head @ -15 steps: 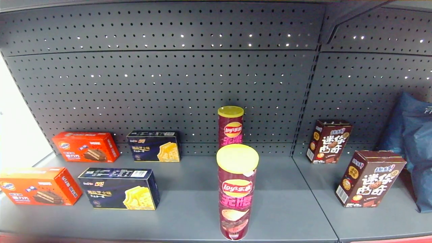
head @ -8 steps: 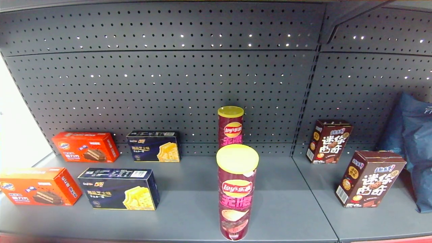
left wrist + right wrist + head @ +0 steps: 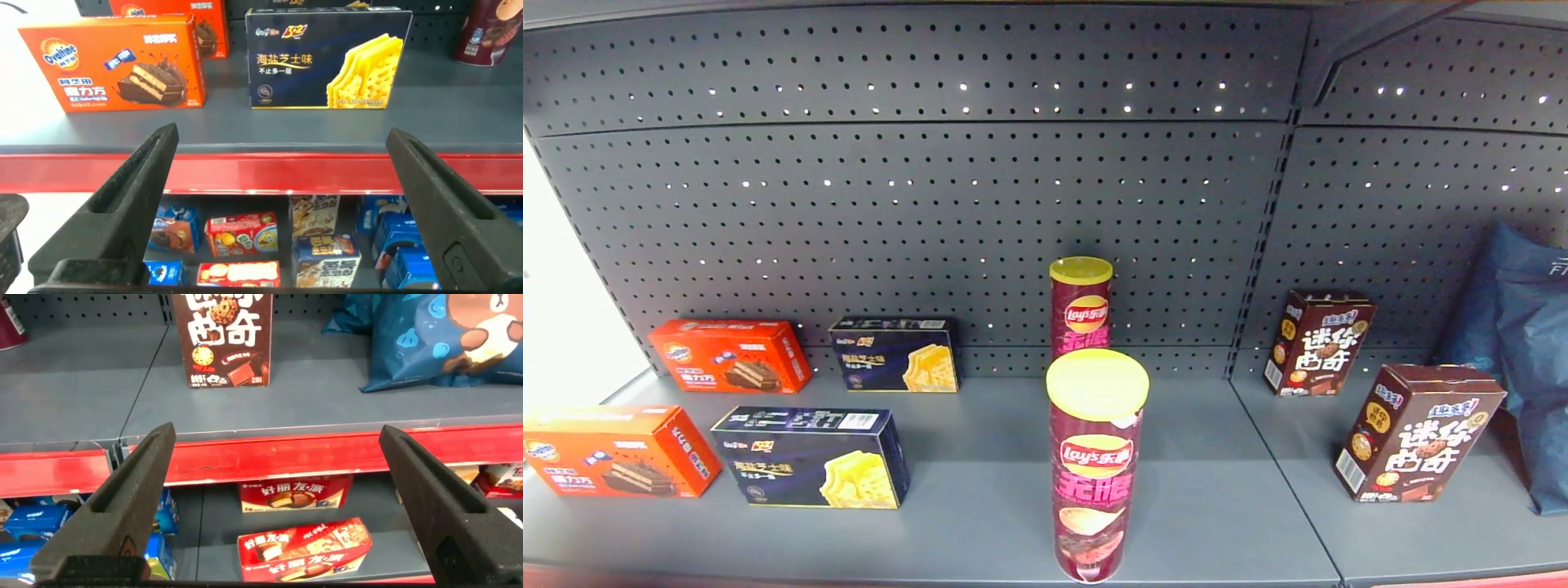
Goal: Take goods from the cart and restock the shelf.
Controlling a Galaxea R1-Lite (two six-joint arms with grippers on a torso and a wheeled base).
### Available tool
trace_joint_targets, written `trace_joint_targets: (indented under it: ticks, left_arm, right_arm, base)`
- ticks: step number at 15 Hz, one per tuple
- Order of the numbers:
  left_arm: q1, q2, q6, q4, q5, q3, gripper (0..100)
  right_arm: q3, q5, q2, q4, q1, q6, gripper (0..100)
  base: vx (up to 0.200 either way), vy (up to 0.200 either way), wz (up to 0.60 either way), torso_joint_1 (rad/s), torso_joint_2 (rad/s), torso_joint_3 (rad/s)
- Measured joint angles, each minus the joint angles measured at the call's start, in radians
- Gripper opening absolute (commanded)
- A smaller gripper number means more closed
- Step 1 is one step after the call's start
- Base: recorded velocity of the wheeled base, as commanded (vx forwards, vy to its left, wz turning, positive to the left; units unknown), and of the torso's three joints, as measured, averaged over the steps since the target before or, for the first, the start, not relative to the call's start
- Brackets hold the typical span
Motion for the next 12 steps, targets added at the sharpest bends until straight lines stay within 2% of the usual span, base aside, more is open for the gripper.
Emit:
trace_joint_targets:
  ticks: [3,7,12]
  left_arm:
    - [0.000,0.000,-0.001,0.000,0.001,0.000,100]
    - [0.000,0.000,0.000,0.000,-0.001,0.000,100]
    - [0.000,0.000,-0.001,0.000,0.001,0.000,100]
  right_arm:
    - [0.000,0.000,0.000,0.000,0.001,0.000,100]
    - [0.000,-0.002,-0.043,0.000,0.077,0.003,100]
    - [0.000,-0.002,-0.076,0.000,0.087,0.003,100]
  base:
    - [0.000,0.000,0.00,0.000,0.00,0.000]
    - [0.000,0.000,0.00,0.000,0.00,0.000]
    - [0.000,0.000,0.00,0.000,0.00,0.000]
